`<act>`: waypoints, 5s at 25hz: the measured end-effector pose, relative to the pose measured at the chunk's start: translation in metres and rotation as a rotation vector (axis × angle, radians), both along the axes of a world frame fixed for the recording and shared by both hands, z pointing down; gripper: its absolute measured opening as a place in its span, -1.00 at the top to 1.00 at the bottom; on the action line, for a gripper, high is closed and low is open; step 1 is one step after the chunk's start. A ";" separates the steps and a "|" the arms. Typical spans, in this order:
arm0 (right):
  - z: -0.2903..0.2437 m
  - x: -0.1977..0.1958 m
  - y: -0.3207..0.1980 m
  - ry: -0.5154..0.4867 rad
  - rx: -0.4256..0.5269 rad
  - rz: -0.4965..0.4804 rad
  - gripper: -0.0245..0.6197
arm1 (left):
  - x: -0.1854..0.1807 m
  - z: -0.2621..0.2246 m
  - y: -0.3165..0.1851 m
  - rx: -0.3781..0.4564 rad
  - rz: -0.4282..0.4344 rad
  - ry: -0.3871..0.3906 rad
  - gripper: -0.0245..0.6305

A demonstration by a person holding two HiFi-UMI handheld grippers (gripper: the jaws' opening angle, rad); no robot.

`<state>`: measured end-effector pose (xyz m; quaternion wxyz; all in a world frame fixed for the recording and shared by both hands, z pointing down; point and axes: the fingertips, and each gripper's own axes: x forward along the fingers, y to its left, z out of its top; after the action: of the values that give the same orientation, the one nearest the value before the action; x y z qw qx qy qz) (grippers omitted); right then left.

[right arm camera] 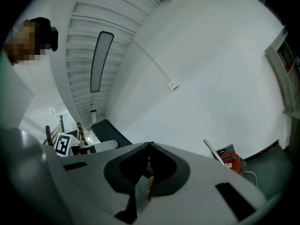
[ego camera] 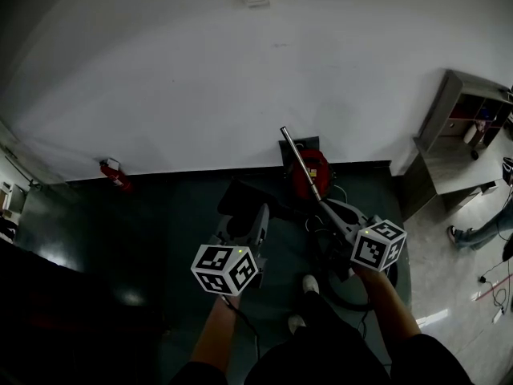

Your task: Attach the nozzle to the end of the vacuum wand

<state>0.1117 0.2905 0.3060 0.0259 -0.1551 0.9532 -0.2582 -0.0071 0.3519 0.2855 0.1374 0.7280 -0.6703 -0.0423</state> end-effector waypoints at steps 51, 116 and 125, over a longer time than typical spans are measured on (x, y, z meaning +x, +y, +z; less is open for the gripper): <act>0.076 -0.089 -0.295 0.040 -0.187 0.044 0.87 | -0.113 0.044 -0.306 -0.118 0.014 -0.011 0.66; 0.369 -0.258 -0.450 0.578 0.042 -0.153 0.45 | -0.240 0.190 -0.492 -0.253 -0.037 -0.011 0.66; 0.398 -0.283 -0.458 0.619 0.110 -0.209 0.34 | -0.249 0.204 -0.503 -0.264 -0.046 -0.010 0.66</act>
<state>-0.1716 -0.1678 0.7039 -0.2832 -0.1259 0.9392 -0.1481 -0.2563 -0.1511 0.4895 0.2279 0.6884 -0.6870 0.0467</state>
